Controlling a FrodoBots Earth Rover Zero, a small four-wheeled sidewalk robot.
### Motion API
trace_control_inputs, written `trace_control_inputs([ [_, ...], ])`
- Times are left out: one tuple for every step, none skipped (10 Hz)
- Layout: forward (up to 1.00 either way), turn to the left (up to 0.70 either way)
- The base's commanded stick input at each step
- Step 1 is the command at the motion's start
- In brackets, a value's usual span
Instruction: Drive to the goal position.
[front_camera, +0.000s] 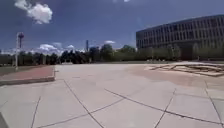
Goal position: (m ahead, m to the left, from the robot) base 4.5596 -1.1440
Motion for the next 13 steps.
trace_control_inputs([
  [0.5, 0.0],
  [0.5, 0.0],
  [0.5, 0.0],
  [0.5, 0.0],
  [0.5, 0.0],
  [0.5, 0.0],
  [0.5, 0.0],
  [0.5, 0.0],
  [0.5, 0.0],
  [0.5, 0.0],
  [0.5, 0.0],
  [0.5, 0.0],
  [0.5, 0.0],
])
